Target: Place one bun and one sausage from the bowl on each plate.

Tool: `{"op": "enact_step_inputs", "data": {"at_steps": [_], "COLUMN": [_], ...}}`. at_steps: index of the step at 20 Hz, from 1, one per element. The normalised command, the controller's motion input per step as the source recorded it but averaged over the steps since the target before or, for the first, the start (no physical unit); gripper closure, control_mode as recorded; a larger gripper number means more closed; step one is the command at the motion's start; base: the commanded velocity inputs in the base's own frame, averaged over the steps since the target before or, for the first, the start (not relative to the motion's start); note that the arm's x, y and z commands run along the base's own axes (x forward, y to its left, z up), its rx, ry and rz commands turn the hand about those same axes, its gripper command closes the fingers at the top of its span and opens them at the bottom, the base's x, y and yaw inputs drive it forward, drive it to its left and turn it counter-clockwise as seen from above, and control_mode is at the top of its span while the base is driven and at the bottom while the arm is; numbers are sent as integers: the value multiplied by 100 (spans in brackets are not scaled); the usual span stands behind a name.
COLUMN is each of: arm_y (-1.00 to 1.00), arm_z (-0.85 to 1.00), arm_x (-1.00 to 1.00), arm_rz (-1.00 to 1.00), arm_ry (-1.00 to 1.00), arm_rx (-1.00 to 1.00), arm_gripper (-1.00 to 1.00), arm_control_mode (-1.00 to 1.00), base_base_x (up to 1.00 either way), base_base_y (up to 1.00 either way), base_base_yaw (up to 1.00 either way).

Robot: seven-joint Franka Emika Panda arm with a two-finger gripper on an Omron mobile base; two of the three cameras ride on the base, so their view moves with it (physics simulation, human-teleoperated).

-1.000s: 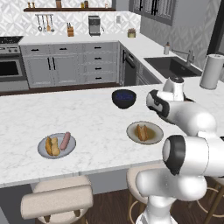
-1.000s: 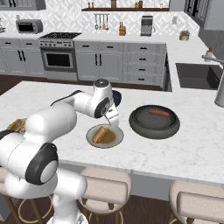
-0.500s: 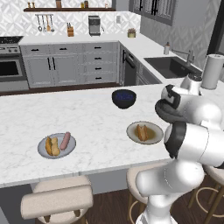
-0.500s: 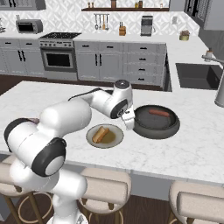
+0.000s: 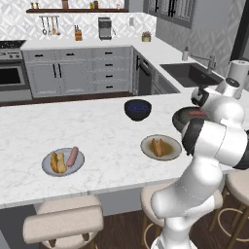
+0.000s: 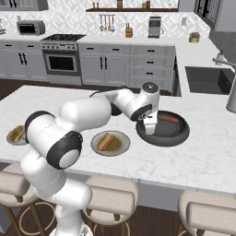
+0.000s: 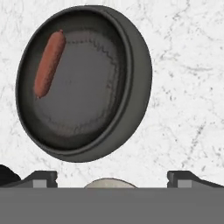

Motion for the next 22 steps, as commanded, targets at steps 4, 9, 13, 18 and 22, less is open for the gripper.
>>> {"op": "enact_step_inputs", "data": {"at_steps": [4,9,13,18,22], "arm_y": [-23,-16,-16,-20,-21], "arm_z": [1,-11,-16,-17,-23], "arm_x": [48,48,43,31,41], "arm_rz": [-8,-2,8,10,-1], "arm_ry": [0,0,-5,-9,0], "arm_rx": [7,0,0,0,0], "arm_gripper": [-100,-100,-100,-100,-100], "arm_control_mode": [-100,-100,-100,-100,-100], "base_base_x": [0,0,0,0,0], "base_base_y": [0,0,0,0,0], "base_base_yaw": [0,0,0,0,0]}}
